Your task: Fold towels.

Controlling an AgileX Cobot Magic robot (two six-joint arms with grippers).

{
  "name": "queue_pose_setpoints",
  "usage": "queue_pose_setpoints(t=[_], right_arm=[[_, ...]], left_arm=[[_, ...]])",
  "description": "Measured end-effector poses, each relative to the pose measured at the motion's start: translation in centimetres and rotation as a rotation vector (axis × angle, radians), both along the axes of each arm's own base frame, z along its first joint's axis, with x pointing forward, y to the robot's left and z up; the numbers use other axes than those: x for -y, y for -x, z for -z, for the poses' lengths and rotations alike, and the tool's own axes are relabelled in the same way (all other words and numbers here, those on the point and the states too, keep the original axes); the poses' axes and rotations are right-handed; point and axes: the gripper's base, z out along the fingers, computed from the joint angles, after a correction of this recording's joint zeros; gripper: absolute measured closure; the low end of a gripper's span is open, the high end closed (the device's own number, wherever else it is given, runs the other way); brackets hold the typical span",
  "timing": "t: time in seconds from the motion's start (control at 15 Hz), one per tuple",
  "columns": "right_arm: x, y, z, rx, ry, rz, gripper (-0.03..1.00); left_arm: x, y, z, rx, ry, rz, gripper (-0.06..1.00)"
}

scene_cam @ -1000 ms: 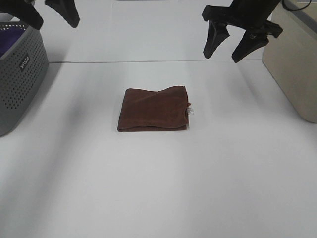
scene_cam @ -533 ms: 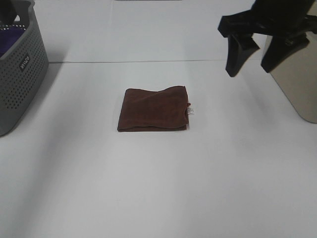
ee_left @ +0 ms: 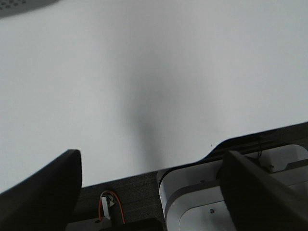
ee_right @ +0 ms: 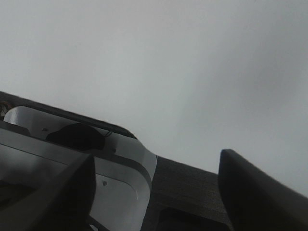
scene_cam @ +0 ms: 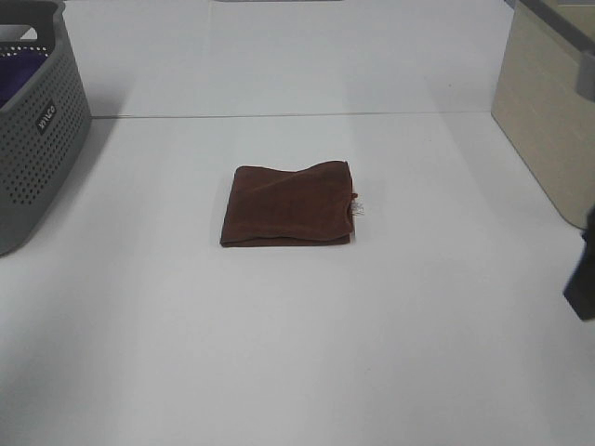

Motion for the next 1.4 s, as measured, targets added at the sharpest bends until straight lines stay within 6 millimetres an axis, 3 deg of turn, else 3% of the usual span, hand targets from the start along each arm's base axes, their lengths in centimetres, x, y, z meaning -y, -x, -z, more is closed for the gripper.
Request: queue_pose_setpoints(t=[0.4, 0.53, 0.8, 1.4], right_arm=[[3.4, 9.3, 2.2, 0.205, -0.054, -0.010, 0.29], [3.9, 10.8, 2.0, 0.321, -0.094, -0.023, 0.29], [4.3, 12.5, 2.0, 0.489, -0.143, -0.071, 0.29], [4.4, 12.6, 2.0, 0.498, -0.143, -0.079, 0.29]], left_arm=[[-1.9, 8.6, 4.5, 0.145, 0.031, 0.003, 0.19], [-2.0, 9.4, 4.8, 0.209, 0.033, 0.028, 0.19], [-1.5, 9.5, 5.1, 0.307, 0.074, 0.116, 0.19], [-1.3, 9.4, 5.1, 0.326, 0.081, 0.138, 0.19]])
